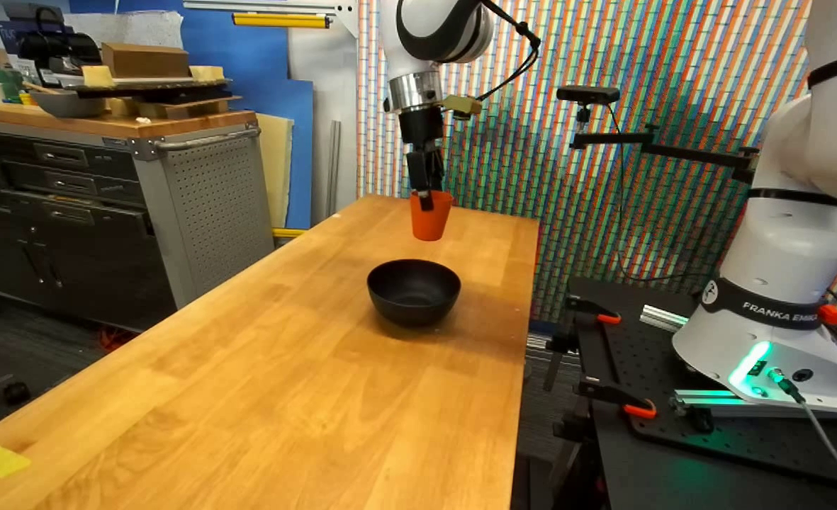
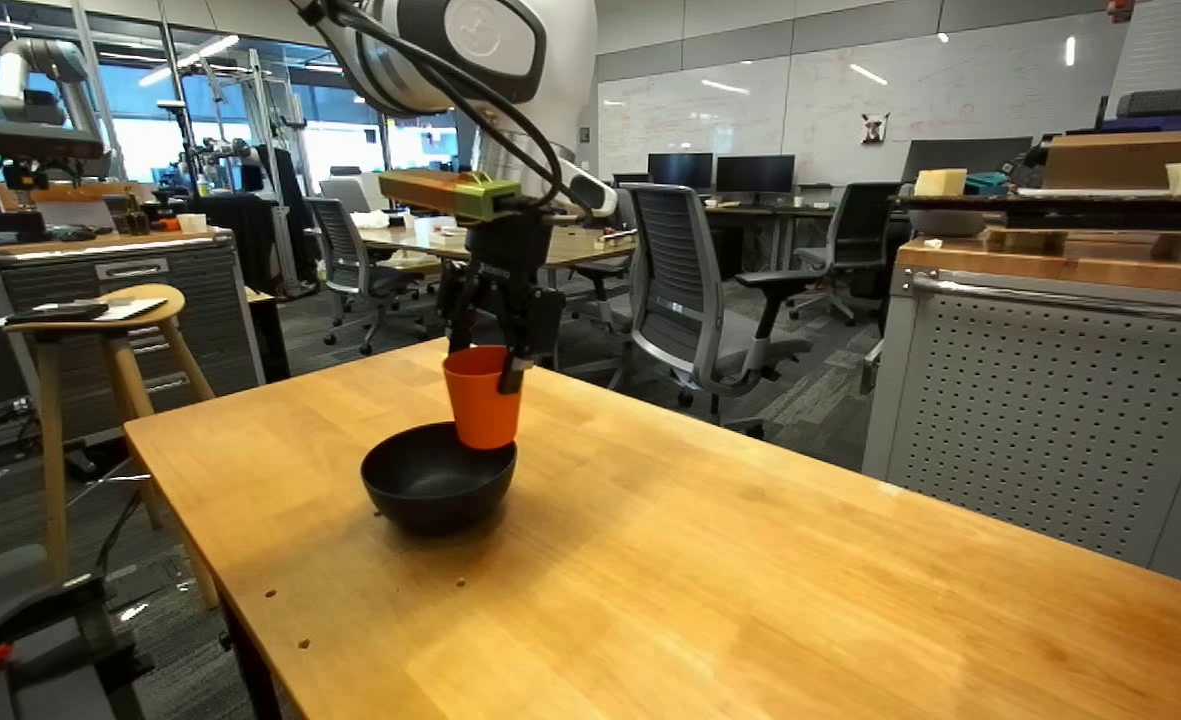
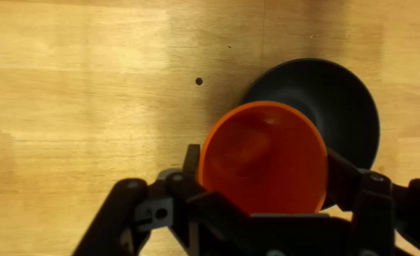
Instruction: Take the cup and put it in the bowl
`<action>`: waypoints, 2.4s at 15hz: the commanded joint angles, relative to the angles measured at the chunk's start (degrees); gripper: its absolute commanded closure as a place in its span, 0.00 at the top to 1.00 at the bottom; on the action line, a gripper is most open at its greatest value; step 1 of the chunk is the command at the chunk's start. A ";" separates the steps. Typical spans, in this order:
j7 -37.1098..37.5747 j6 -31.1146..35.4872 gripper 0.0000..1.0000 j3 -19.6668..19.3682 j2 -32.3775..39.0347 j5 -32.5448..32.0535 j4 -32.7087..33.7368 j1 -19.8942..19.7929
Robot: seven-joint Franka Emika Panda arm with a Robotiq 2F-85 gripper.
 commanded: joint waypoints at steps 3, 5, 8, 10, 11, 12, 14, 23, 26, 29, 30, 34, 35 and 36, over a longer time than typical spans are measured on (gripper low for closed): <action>1.76 -2.01 0.56 2.66 0.93 0.85 -0.03 2.85; 1.24 -1.04 0.56 3.19 2.51 0.47 0.03 3.43; 0.92 -0.27 0.56 3.62 5.27 0.65 0.19 3.75; 0.39 -0.07 0.56 3.79 7.06 1.01 0.58 3.51; -0.02 -0.20 0.56 3.87 7.99 1.30 0.87 3.30; -0.37 -0.41 0.56 3.97 8.65 1.63 1.09 3.12; -0.89 -0.35 0.56 4.27 9.90 2.28 1.65 2.94; -2.46 1.50 0.56 5.54 13.00 2.82 3.56 3.23; -3.34 2.40 0.56 5.50 13.31 2.74 3.46 2.87; -3.82 3.31 0.96 5.49 13.23 2.47 3.08 2.79; -4.01 3.49 1.00 5.53 13.08 2.48 2.94 2.76; -4.90 3.91 1.00 5.69 12.34 2.61 2.48 2.68; -5.01 3.63 1.00 5.69 11.76 2.50 2.26 2.72; -5.12 3.39 1.00 5.69 11.02 2.39 2.03 2.77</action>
